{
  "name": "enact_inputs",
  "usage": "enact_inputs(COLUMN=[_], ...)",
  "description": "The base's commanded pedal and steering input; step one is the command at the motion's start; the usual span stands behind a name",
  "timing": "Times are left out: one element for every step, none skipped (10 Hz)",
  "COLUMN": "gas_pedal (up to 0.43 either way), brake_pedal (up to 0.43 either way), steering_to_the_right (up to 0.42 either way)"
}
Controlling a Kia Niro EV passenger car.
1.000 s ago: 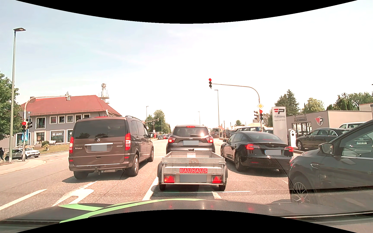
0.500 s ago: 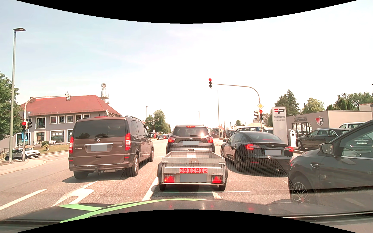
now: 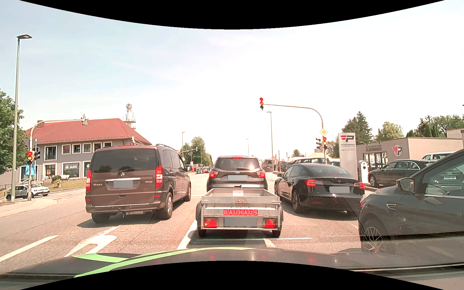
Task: Follow the waypoints while adhering to traffic rules and regulations
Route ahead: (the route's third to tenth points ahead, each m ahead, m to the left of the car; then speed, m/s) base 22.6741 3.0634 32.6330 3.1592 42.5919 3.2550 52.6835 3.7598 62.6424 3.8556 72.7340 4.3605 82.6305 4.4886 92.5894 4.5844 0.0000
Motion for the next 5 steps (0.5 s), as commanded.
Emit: enact_inputs(gas_pedal=[0.000,0.000,0.000,0.000,0.000], brake_pedal=[0.256,0.256,0.256,0.256,0.256], steering_to_the_right=[0.004,0.004,0.004,0.005,0.005])
